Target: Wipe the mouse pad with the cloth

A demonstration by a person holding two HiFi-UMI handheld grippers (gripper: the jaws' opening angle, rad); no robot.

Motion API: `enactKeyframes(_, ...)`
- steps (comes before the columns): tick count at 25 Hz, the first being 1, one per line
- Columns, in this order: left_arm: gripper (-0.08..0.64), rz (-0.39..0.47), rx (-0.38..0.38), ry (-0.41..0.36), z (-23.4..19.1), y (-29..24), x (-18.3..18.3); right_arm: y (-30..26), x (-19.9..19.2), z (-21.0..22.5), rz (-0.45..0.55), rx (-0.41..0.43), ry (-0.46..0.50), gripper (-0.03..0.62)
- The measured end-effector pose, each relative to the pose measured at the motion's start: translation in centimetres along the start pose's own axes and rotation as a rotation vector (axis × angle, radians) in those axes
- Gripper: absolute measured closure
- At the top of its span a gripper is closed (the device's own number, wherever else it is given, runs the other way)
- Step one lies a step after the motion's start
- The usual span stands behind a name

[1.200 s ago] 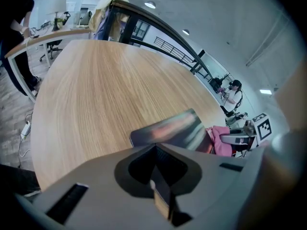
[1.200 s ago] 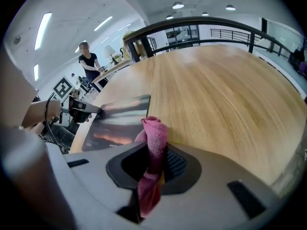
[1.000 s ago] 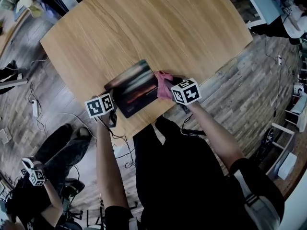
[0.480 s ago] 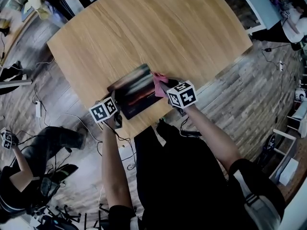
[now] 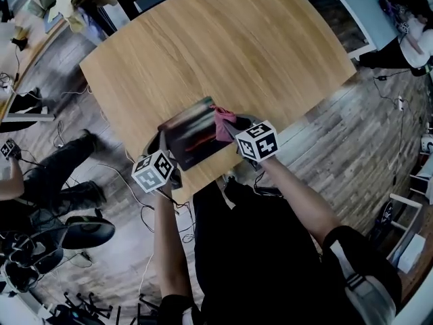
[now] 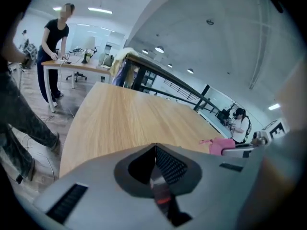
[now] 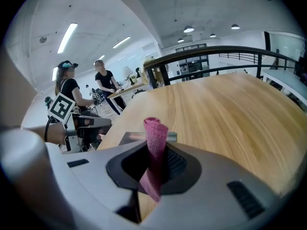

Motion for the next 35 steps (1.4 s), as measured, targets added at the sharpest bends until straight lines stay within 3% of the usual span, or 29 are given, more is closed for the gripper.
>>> enactKeyframes(9,0.537,0.253,0.090,-0.114,4.9,7.6,-0.5,3.9,1.3,-3.2,0.136,0.042,0.030,0.529)
enactKeyframes(20,0.537,0.521,0.152,-0.131,11.6,17.3,-3.8,12.1,0.0,-7.4,0.356,0.124,0.094,0.529)
enactKeyframes(25,0.537,0.591,0.176,-0.143,15.0,21.1,-6.1,16.2,-1.6,-9.1,0.437,0.156,0.139,0.529)
enactKeyframes(29,0.537,0.651,0.222,-0.204,16.7,24.1,-7.2,18.6,-2.4,-10.6,0.464,0.161,0.191,0.529)
enactKeyframes(35,0.536,0.673,0.226,-0.251,17.7,26.6,-8.7,21.6,-2.9,-12.1,0.520,0.167,0.201,0.529)
Point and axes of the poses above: the fingertips, and each gripper's own axes: y backward along the fingers, z to its right, x out of its top, the point moved 10 cm from there along y, backward along the fingers, and after that the axes turned 3 degrees about -z, right-handed, at the moved point
